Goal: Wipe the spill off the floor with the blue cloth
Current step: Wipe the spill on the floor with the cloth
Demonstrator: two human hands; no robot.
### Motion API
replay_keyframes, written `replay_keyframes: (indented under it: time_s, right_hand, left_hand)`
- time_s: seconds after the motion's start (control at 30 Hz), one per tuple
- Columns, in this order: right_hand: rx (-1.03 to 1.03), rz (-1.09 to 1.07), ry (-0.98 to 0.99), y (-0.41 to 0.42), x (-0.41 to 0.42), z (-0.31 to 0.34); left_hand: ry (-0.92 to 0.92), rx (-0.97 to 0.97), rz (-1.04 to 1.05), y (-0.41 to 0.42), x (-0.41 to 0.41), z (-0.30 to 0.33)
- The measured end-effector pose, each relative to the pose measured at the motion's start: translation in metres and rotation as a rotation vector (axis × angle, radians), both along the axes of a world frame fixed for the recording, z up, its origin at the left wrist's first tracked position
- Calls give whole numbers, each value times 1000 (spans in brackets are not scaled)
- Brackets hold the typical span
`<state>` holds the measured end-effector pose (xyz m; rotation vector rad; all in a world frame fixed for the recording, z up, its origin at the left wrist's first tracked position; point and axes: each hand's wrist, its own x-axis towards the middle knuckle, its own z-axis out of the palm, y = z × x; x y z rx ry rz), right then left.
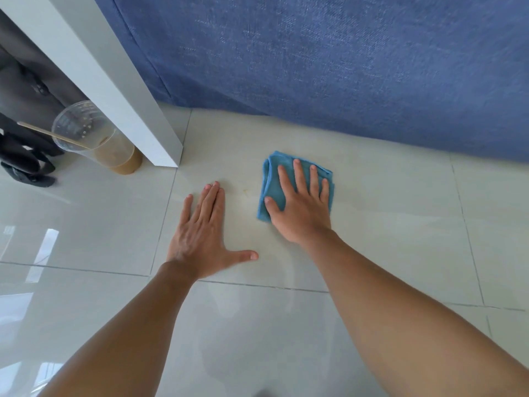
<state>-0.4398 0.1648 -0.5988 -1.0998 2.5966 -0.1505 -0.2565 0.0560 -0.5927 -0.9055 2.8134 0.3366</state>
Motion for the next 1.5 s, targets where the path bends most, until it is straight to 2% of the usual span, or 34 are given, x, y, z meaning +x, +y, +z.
replay_keyframes:
  time_s: [0.1,0.3,0.47,0.77,1.2,1.5]
  right_hand:
    - [-3,-96,-57,-29,11,1]
    - [-32,-39,-86,-27,10,3]
    - [-35,108,2,-23,-1,4]
    - [-25,290,25,13,-2,2]
    - [-50,-141,-4,-49,36,-1]
    - [-32,-29,10,-19,-7,-4]
  left_hand:
    - [1,-2,-1,1,1,-1]
    - [3,-3,4,1,1,0]
    - [0,-2,1,2,1,1]
    - [3,8,-2,1,0,4]
    - [15,3,6,0,1,-1]
    - [7,18,19,-1,2,3]
